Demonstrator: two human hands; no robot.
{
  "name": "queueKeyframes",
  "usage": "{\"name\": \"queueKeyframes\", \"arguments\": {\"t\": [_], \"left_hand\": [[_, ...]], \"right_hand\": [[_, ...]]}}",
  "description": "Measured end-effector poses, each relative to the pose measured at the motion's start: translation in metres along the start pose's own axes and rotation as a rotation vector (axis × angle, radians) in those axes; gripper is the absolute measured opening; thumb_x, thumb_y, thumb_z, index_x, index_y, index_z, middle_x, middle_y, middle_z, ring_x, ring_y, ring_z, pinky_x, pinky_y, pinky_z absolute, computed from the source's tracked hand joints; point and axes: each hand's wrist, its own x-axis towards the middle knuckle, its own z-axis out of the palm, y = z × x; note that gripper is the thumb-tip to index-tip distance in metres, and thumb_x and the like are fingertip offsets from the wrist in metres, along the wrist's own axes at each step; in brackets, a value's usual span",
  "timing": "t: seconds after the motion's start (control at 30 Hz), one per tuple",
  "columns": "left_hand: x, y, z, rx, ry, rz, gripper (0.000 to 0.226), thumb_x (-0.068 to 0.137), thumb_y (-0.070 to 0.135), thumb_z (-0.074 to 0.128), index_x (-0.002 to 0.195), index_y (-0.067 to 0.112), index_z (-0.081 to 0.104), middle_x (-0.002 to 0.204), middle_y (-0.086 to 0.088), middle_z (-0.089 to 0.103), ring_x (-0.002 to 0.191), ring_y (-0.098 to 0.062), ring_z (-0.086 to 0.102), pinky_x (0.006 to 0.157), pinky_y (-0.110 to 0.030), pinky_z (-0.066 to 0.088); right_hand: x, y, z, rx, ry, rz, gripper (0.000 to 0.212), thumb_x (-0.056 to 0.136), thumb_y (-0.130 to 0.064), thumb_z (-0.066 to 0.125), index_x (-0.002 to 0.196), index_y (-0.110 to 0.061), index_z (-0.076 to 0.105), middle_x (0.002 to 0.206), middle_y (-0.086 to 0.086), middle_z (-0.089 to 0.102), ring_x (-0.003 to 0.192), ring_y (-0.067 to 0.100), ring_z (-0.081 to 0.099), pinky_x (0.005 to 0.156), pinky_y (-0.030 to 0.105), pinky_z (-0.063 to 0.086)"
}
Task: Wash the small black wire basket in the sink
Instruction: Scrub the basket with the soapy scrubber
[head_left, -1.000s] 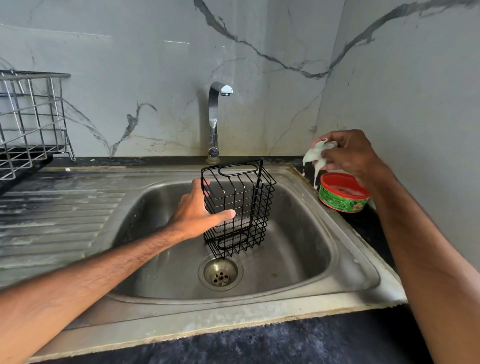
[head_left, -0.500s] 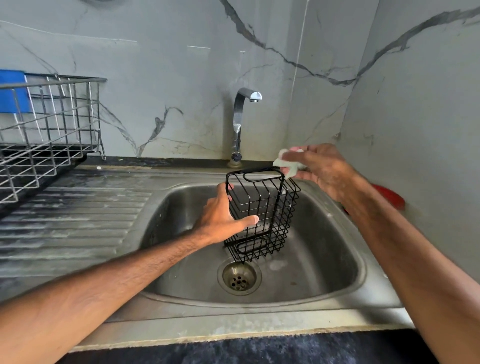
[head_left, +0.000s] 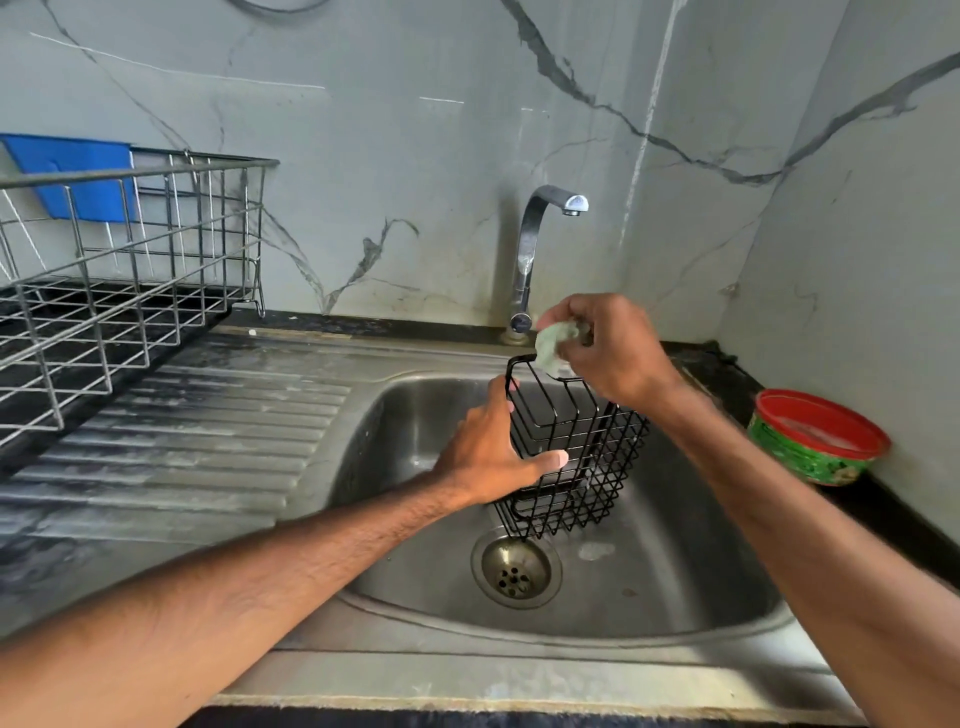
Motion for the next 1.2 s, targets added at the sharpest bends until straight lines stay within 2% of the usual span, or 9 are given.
{"name": "queueKeyframes", "arguments": {"t": [0.07, 0.2, 0.3, 0.5, 0.63, 0.73, 0.83, 0.93, 1.2], "left_hand": [[-0.001, 0.003, 0.001, 0.014, -0.008, 0.039, 0.121, 0.073, 0.065, 0.085, 0.16, 0.022, 0.013, 0.158, -0.011, 0.047, 0.14, -0.032, 0.052, 0.114, -0.052, 0.047], [-0.003, 0.008, 0.0, 0.053, 0.006, 0.08, 0.116, 0.074, 0.069, 0.083, 0.157, 0.019, 0.018, 0.15, -0.008, 0.054, 0.129, -0.031, 0.062, 0.105, -0.046, 0.054], [-0.003, 0.007, -0.001, 0.069, 0.001, 0.058, 0.114, 0.074, 0.068, 0.084, 0.154, 0.019, 0.02, 0.148, -0.007, 0.055, 0.128, -0.03, 0.061, 0.104, -0.044, 0.054], [-0.003, 0.008, -0.001, 0.071, 0.008, 0.013, 0.108, 0.076, 0.059, 0.087, 0.154, 0.019, 0.024, 0.153, -0.008, 0.053, 0.132, -0.031, 0.058, 0.108, -0.048, 0.049], [-0.003, 0.009, 0.001, 0.06, 0.018, 0.029, 0.108, 0.075, 0.058, 0.087, 0.155, 0.02, 0.025, 0.154, -0.009, 0.053, 0.135, -0.03, 0.056, 0.108, -0.046, 0.048], [-0.004, 0.007, 0.0, 0.046, 0.003, 0.024, 0.109, 0.076, 0.057, 0.087, 0.156, 0.019, 0.024, 0.155, -0.011, 0.05, 0.138, -0.031, 0.053, 0.11, -0.047, 0.046], [-0.003, 0.007, -0.001, 0.039, -0.001, 0.012, 0.114, 0.075, 0.059, 0.087, 0.158, 0.017, 0.021, 0.155, -0.011, 0.05, 0.138, -0.031, 0.053, 0.112, -0.049, 0.047], [-0.003, 0.007, -0.001, 0.022, -0.01, 0.007, 0.117, 0.075, 0.058, 0.088, 0.16, 0.017, 0.018, 0.157, -0.013, 0.049, 0.139, -0.032, 0.053, 0.111, -0.049, 0.046], [-0.005, 0.008, -0.002, 0.019, -0.023, 0.017, 0.118, 0.077, 0.054, 0.088, 0.161, 0.016, 0.015, 0.16, -0.015, 0.044, 0.141, -0.034, 0.051, 0.112, -0.046, 0.045]], "right_hand": [[-0.008, 0.001, 0.01, -0.061, 0.034, -0.086, 0.041, 0.083, 0.018, 0.058, 0.105, -0.011, 0.077, 0.107, 0.001, 0.075, 0.08, 0.002, 0.065, 0.071, 0.003, 0.049], [-0.018, 0.004, 0.026, -0.162, -0.006, -0.287, 0.045, 0.079, 0.02, 0.056, 0.107, -0.009, 0.077, 0.121, 0.008, 0.072, 0.113, 0.021, 0.067, 0.097, 0.02, 0.05], [-0.02, 0.009, 0.023, -0.167, -0.046, -0.351, 0.044, 0.076, 0.019, 0.057, 0.099, -0.011, 0.079, 0.116, 0.006, 0.073, 0.109, 0.022, 0.068, 0.093, 0.034, 0.056], [-0.018, 0.051, -0.003, -0.239, 0.091, -0.13, 0.037, 0.088, 0.017, 0.057, 0.113, -0.005, 0.075, 0.12, 0.011, 0.073, 0.109, 0.027, 0.07, 0.104, 0.022, 0.044], [-0.017, 0.061, -0.007, -0.255, 0.087, -0.056, 0.037, 0.091, 0.013, 0.058, 0.118, -0.006, 0.073, 0.128, 0.013, 0.068, 0.117, 0.026, 0.067, 0.108, 0.03, 0.046], [-0.016, 0.053, -0.006, -0.205, 0.113, -0.026, 0.036, 0.092, 0.012, 0.057, 0.119, -0.006, 0.073, 0.125, 0.013, 0.07, 0.109, 0.023, 0.071, 0.1, 0.022, 0.05], [-0.017, 0.039, -0.009, -0.103, 0.169, -0.023, 0.031, 0.094, 0.008, 0.059, 0.116, -0.007, 0.075, 0.12, 0.01, 0.072, 0.075, 0.001, 0.068, 0.07, 0.004, 0.051], [-0.018, 0.025, -0.009, -0.008, 0.221, -0.043, 0.027, 0.093, 0.005, 0.063, 0.111, -0.01, 0.077, 0.112, 0.007, 0.076, 0.063, -0.005, 0.066, 0.053, 0.005, 0.049], [-0.017, 0.0, -0.012, 0.165, 0.344, 0.025, 0.03, 0.089, 0.005, 0.064, 0.096, -0.02, 0.079, 0.093, -0.007, 0.074, 0.076, 0.003, 0.072, 0.058, 0.014, 0.056]]}}
